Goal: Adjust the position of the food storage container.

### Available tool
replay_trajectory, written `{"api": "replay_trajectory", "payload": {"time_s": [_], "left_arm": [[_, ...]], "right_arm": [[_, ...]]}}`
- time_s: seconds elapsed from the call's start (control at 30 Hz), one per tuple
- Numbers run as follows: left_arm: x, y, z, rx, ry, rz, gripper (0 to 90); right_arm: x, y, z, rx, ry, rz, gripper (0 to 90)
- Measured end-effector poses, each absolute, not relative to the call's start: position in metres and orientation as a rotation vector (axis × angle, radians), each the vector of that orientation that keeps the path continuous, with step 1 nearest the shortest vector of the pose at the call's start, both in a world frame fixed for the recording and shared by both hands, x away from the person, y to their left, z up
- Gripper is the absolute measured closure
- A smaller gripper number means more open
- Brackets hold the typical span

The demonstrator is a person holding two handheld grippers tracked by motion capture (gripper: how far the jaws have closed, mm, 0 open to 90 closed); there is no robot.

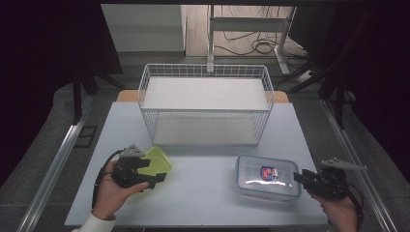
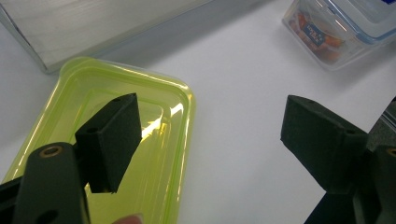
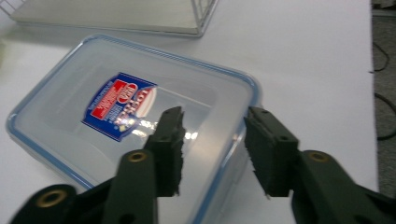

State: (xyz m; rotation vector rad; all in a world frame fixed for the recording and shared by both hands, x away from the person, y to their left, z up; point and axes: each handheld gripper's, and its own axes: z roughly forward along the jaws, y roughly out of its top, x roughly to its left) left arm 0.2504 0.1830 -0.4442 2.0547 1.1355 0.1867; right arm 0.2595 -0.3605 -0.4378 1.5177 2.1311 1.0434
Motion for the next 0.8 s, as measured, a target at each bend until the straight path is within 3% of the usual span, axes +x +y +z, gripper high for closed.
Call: {"api": "replay_trajectory", "payload": {"time_s": [0.13,0.17,0.27,0.8], "left_arm": [[0.253,0.182,-0.446,2.061,1.131,0.175,19.9],[0.254,0.182,-0.448,2.069,1.133,0.172,19.9],[0.254,0.182,-0.449,2.068,1.142,0.168,19.7],[0.252,0.182,-0.451,2.068,1.143,0.164,20.2]], "right_arm": [[0.257,-0.367,-0.438,1.524,2.119,1.018,69.9],[0.257,-0.373,-0.439,1.542,2.101,0.991,78.4],[0.259,-0.379,-0.443,1.577,2.088,0.926,88.2],[0.275,-0.376,-0.472,1.626,2.200,0.782,89.0]]}}
